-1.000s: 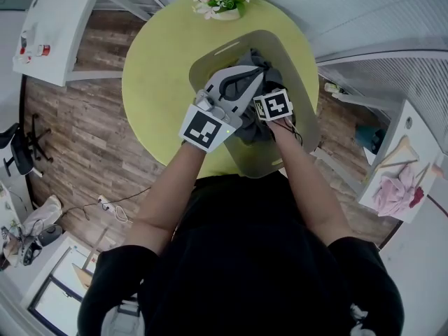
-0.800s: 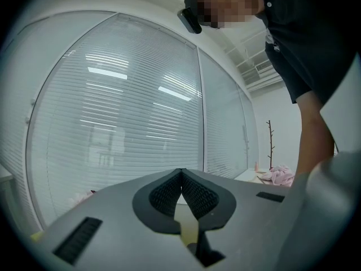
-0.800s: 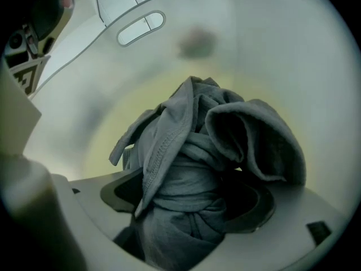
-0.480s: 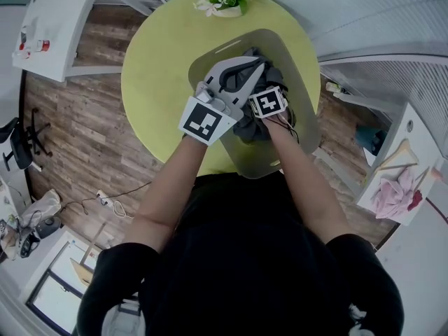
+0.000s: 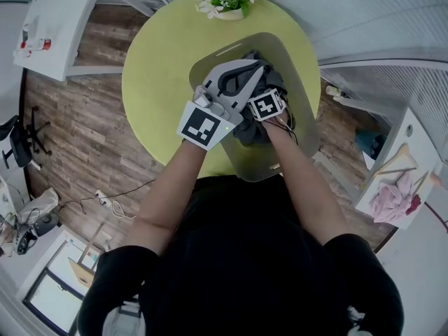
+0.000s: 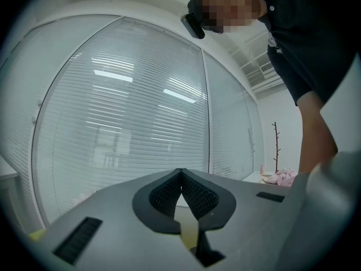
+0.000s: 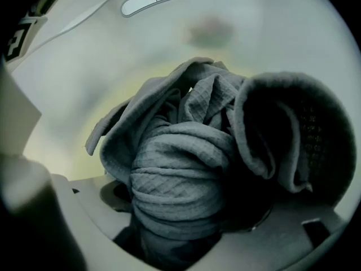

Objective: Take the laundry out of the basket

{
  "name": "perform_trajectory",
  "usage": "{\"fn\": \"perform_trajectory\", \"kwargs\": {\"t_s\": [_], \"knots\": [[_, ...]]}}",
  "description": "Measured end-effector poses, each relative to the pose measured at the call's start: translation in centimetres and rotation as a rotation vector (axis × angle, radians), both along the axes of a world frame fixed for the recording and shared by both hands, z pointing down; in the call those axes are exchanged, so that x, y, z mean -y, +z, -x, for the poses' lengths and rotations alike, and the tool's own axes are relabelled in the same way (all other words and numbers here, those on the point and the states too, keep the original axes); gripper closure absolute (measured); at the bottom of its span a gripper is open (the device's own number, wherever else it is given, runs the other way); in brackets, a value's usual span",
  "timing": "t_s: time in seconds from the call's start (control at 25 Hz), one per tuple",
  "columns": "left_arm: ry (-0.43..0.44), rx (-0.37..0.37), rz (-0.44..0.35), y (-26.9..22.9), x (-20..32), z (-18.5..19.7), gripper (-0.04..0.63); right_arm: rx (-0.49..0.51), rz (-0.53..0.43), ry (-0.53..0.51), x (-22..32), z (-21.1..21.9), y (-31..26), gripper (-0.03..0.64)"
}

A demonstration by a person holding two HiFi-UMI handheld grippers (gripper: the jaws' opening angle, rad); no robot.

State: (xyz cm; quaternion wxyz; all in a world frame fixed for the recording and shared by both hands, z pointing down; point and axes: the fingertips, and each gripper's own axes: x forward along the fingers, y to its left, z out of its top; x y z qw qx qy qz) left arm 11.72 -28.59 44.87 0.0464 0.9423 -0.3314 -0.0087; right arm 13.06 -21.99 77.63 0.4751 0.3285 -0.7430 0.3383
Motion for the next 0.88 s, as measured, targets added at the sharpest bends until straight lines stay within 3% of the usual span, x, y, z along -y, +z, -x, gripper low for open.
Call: {"fn": "perform_trajectory", "kwargs": {"t_s": [0.28,0.88], "knots": [[-0.021,-0.021,-0.007,-1.7,-0.5,0.8,0.586,0.007,0.003,-0.012,0.0,-0.3,-0.4,0.226],[-0.088,0.019,-0.059,-4.7,-3.0,4.3,0.586,0.015,-0.002,-0.082,-1.3,0.5,-4.1,0.253]]}}
